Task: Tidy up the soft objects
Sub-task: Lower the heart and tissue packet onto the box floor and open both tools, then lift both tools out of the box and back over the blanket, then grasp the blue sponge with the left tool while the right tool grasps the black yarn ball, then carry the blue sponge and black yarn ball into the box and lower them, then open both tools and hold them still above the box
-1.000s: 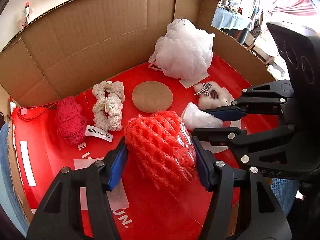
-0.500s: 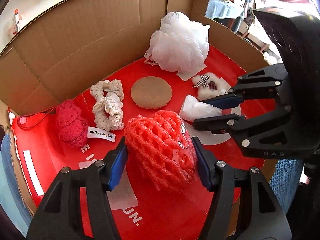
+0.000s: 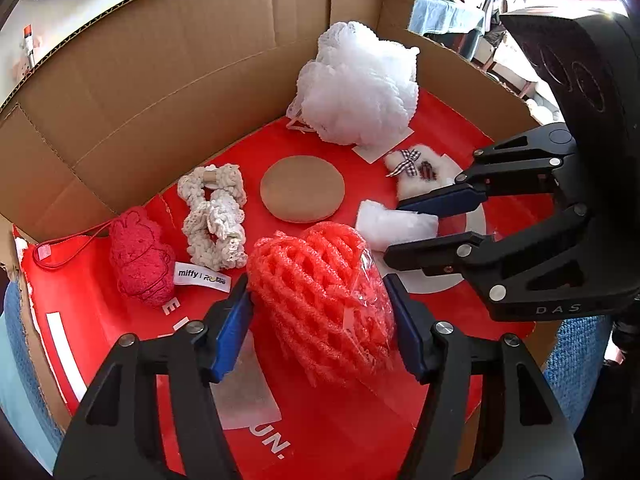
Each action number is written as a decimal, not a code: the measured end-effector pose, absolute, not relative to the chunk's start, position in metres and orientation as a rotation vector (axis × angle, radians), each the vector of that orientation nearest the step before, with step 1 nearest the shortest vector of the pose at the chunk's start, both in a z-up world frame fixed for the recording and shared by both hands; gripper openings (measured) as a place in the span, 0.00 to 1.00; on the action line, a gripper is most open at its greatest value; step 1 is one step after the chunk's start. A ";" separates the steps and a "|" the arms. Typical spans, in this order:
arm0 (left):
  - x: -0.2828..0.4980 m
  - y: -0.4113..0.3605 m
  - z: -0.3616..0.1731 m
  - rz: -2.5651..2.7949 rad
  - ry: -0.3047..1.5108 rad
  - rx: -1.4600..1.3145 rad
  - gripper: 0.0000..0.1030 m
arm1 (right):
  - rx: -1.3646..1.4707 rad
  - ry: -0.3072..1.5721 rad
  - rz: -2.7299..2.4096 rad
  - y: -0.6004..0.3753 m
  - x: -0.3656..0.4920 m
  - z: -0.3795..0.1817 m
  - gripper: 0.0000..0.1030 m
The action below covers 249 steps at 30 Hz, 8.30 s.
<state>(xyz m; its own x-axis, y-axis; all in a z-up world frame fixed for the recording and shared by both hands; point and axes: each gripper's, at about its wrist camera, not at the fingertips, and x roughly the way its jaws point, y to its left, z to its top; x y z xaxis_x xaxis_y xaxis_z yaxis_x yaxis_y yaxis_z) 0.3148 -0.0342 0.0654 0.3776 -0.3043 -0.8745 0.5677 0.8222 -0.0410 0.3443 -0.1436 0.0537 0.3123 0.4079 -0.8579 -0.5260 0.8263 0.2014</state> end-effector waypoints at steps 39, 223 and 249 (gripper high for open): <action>0.247 -0.004 0.123 -0.530 0.850 0.127 0.77 | -0.074 0.963 0.594 -0.164 0.301 0.102 0.64; 0.221 0.032 0.053 -0.304 0.895 0.020 0.60 | -0.219 0.861 0.354 -0.181 0.256 0.056 0.59; 0.175 0.026 0.095 -0.101 0.490 -0.012 0.93 | -0.107 0.496 0.253 -0.188 0.214 0.091 1.00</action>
<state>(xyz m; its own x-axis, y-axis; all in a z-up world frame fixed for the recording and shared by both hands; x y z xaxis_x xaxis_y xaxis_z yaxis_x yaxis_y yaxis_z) 0.1748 0.0257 0.0950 0.8777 -0.0996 -0.4688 0.0939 0.9949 -0.0357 0.2137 -0.1877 0.0913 0.8491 0.2137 -0.4830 -0.2656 0.9632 -0.0407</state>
